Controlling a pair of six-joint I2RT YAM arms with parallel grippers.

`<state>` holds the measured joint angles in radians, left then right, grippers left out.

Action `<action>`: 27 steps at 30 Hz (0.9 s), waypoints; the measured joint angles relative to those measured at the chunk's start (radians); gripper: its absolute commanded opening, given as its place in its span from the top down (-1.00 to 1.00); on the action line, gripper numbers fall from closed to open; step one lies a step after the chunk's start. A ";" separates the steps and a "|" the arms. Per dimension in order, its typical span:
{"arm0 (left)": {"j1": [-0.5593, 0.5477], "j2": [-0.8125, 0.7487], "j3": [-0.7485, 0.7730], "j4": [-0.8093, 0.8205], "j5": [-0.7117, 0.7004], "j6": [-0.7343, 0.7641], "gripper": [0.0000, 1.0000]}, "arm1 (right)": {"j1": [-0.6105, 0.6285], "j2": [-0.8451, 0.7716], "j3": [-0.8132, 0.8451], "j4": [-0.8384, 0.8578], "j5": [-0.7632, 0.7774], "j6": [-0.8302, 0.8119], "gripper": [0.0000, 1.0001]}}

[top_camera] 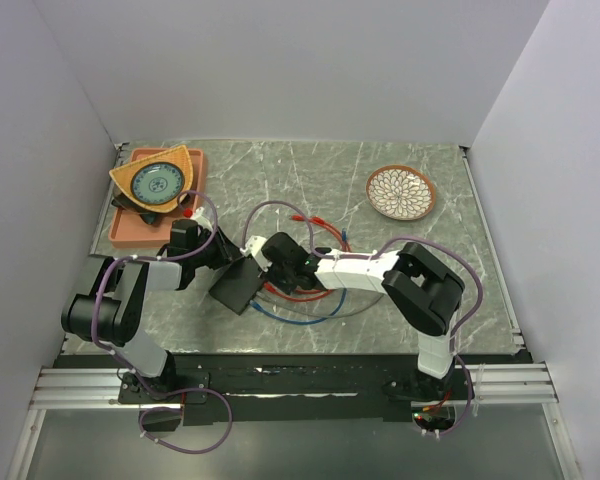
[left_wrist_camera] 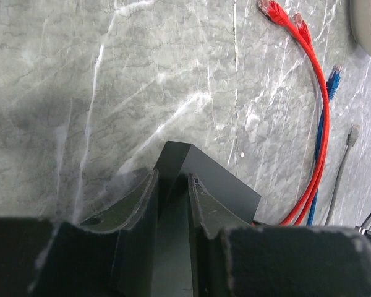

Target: Insert the plug into the switch port

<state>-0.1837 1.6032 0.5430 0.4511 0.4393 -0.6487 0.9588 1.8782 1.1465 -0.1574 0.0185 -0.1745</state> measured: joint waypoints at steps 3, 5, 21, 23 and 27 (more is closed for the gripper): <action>0.000 0.000 -0.002 0.008 -0.004 0.000 0.49 | 0.001 0.006 0.008 0.000 0.012 0.011 1.00; 0.000 0.000 -0.005 0.018 -0.015 0.000 0.49 | 0.001 0.014 0.019 -0.002 0.020 0.019 1.00; 0.000 -0.002 -0.014 0.042 -0.042 -0.002 0.49 | 0.000 0.050 0.092 -0.073 0.051 0.028 1.00; 0.000 -0.003 -0.014 0.041 -0.044 -0.002 0.47 | 0.000 0.050 0.092 -0.074 0.049 0.028 1.00; 0.000 -0.012 -0.014 0.027 -0.052 -0.003 0.42 | 0.000 0.050 0.092 -0.074 0.049 0.027 1.00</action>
<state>-0.1837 1.5909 0.5285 0.4782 0.3874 -0.6514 0.9592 1.9285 1.2388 -0.2314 0.0677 -0.1471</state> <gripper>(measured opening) 0.278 0.042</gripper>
